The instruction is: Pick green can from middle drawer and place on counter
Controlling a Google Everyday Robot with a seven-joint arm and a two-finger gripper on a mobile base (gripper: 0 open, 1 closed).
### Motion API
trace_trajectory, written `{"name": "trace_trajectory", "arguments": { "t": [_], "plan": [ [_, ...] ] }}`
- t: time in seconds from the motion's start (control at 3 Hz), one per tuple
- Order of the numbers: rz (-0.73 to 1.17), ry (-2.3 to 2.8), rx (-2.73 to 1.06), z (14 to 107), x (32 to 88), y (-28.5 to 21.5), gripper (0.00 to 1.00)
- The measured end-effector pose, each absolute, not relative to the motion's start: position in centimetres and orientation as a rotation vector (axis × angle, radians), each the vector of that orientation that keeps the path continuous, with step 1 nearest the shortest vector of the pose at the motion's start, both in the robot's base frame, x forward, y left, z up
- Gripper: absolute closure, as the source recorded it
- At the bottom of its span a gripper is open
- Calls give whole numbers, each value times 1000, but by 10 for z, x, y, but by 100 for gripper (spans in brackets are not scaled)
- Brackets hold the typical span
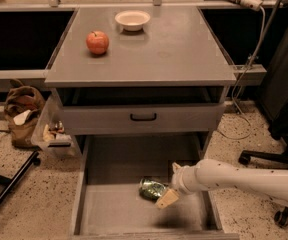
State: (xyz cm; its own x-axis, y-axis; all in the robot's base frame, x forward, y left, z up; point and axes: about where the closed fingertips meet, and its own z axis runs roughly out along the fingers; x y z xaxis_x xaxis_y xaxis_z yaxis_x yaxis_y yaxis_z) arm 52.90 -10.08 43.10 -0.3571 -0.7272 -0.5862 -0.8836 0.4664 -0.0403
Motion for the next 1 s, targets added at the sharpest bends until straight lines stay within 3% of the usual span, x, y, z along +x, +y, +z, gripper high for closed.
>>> {"name": "trace_trajectory", "arguments": {
  "t": [1.0],
  "plan": [
    [460, 2165, -1360, 409, 521, -80, 0]
  ]
}}
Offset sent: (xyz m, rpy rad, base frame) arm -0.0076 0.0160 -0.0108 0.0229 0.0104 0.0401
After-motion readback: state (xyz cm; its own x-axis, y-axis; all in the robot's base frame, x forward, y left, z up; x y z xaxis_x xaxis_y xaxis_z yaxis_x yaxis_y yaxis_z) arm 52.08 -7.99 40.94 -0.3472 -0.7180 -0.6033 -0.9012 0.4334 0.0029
